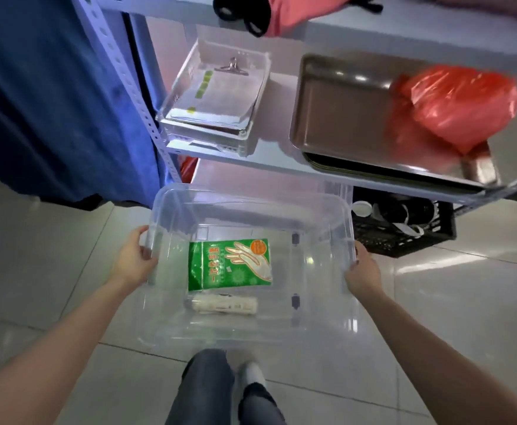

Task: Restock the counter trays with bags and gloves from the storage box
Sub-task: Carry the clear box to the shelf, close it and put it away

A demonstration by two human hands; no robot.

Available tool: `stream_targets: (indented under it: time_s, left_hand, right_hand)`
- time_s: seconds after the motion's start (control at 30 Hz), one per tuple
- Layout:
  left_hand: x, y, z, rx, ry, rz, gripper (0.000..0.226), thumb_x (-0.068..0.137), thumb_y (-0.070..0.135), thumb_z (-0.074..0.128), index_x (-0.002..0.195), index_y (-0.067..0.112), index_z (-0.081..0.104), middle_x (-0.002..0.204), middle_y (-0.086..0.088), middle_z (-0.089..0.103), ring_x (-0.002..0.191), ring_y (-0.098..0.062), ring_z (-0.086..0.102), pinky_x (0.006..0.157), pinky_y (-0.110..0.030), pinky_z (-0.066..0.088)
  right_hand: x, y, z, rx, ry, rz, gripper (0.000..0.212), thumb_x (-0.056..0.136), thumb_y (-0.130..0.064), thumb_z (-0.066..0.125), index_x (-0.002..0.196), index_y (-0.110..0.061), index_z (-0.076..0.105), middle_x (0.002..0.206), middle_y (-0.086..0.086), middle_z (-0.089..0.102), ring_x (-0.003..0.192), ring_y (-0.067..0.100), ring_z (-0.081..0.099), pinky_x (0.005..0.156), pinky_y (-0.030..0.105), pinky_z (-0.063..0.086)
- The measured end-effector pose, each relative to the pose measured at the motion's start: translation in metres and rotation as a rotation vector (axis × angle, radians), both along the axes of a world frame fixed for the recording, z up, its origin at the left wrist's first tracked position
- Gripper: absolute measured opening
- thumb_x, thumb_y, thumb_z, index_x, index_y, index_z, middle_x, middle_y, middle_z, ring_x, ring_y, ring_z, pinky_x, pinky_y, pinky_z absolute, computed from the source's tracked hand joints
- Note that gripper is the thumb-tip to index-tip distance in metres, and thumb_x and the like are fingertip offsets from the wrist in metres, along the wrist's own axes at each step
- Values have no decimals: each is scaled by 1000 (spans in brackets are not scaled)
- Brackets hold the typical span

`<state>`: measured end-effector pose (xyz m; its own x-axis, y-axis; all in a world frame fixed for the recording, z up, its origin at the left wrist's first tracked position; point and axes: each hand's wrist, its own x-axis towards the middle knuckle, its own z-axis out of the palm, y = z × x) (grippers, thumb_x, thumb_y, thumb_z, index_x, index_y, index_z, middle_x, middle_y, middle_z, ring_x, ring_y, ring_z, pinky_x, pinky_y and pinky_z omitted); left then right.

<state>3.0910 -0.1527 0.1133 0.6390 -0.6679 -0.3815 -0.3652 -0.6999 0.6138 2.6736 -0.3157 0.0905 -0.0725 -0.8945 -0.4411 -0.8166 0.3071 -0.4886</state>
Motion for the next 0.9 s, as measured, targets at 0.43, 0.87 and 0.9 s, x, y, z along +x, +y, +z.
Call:
stream_targets:
  time_s: [0.43, 0.87, 0.9]
  left_hand:
    - [46, -74, -215, 116, -59, -126, 58, 84, 7, 61, 135, 25, 43, 73, -2, 62, 63, -26, 61, 51, -28, 47]
    - [81, -79, -488, -20, -154, -171, 59, 84, 10, 62, 136, 29, 41, 88, -8, 65, 75, -31, 62, 63, -38, 51]
    - [79, -78, -495, -38, -182, -166, 55, 85, 13, 60, 135, 28, 42, 88, -7, 65, 74, -30, 61, 64, -38, 51]
  right_hand:
    - [31, -11, -210, 102, 32, -141, 71, 83, 6, 48, 146, -22, 31, 98, 23, 61, 84, 33, 55, 69, 30, 39]
    - [58, -18, -471, -161, -74, -143, 56, 82, -8, 50, 130, -36, 45, 75, 7, 57, 65, 24, 51, 49, 26, 34]
    - [58, -20, -476, -196, -100, -128, 54, 80, -8, 50, 126, -35, 49, 69, 3, 54, 62, 20, 51, 50, 27, 35]
